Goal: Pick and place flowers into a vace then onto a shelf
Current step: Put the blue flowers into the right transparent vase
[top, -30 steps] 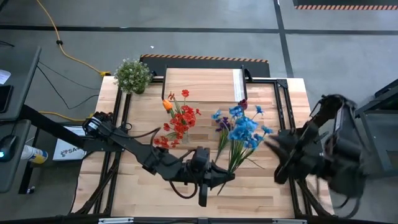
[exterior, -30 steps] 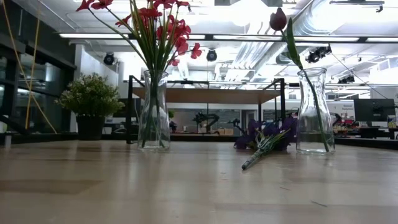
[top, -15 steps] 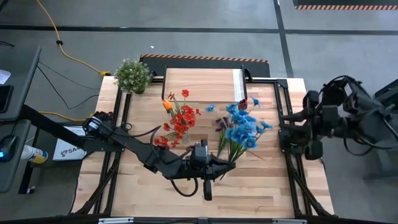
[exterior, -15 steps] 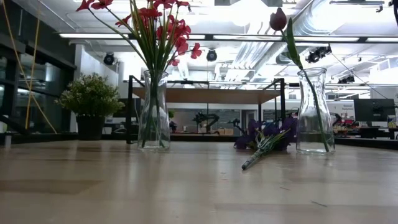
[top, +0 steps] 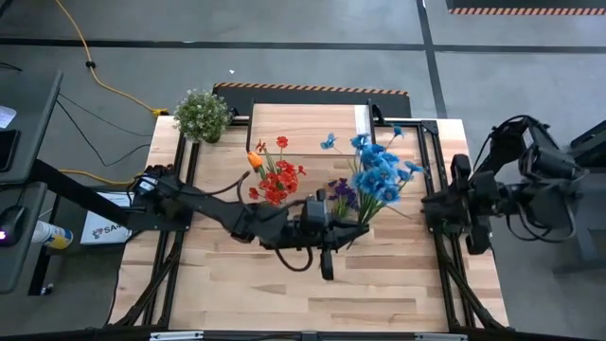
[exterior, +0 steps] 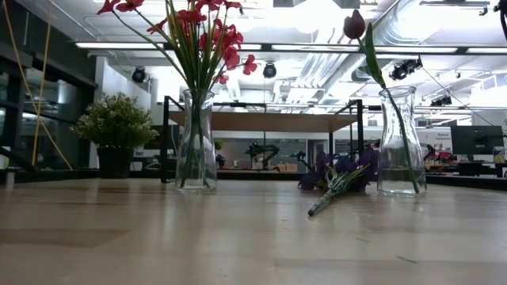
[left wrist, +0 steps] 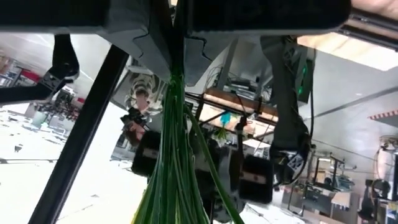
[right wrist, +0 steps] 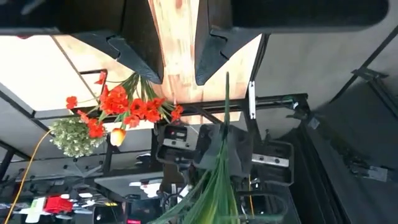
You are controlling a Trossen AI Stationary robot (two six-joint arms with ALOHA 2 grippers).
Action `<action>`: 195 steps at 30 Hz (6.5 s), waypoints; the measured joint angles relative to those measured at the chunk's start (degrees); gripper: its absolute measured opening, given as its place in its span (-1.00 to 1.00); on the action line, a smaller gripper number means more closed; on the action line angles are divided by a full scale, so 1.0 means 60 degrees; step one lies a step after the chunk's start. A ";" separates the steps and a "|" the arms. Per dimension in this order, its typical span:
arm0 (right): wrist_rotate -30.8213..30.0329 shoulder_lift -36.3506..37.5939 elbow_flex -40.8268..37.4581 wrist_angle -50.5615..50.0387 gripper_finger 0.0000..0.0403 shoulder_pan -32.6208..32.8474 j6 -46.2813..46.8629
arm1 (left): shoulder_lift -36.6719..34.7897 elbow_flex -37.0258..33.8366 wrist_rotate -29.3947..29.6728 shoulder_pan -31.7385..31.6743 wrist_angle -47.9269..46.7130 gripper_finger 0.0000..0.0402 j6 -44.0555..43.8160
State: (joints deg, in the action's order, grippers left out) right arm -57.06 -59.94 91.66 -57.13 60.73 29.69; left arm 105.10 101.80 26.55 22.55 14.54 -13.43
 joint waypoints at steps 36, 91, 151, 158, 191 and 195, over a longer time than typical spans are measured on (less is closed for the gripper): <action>0.6495 0.0118 -0.3873 0.9208 -0.19 -0.4084 -0.3463 | 0.0004 -0.0001 -0.0679 -0.0193 0.0043 -0.78 0.0954; 0.8101 0.0058 -0.3866 0.8244 -0.14 -0.5225 -0.3500 | -0.0160 -0.0004 -0.0048 -0.0052 -0.0147 -0.78 0.1192; 0.9767 -0.0583 -0.3863 0.9869 -0.41 -0.6641 -0.3544 | -0.0168 -0.0004 -0.0246 -0.0070 -0.0684 -0.78 0.0617; 0.9839 -0.0583 -0.3863 0.9982 -0.92 -0.6637 -0.4019 | -0.0168 -0.0004 -0.0201 -0.0070 -0.0714 -0.78 0.0516; 0.8118 0.1042 -0.3863 0.8814 -1.00 -0.6630 -0.4794 | -0.0157 0.0002 -0.0032 -0.0078 -0.0860 0.02 0.0162; 0.7569 0.1550 -0.3859 0.8150 -1.00 -0.6637 -0.5014 | -0.0157 -0.0004 -0.0149 -0.0056 -0.0856 0.01 -0.0135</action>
State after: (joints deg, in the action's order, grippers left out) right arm -11.65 -50.65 68.51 -8.23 20.91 -0.39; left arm 104.16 101.78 25.66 22.21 9.41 -14.24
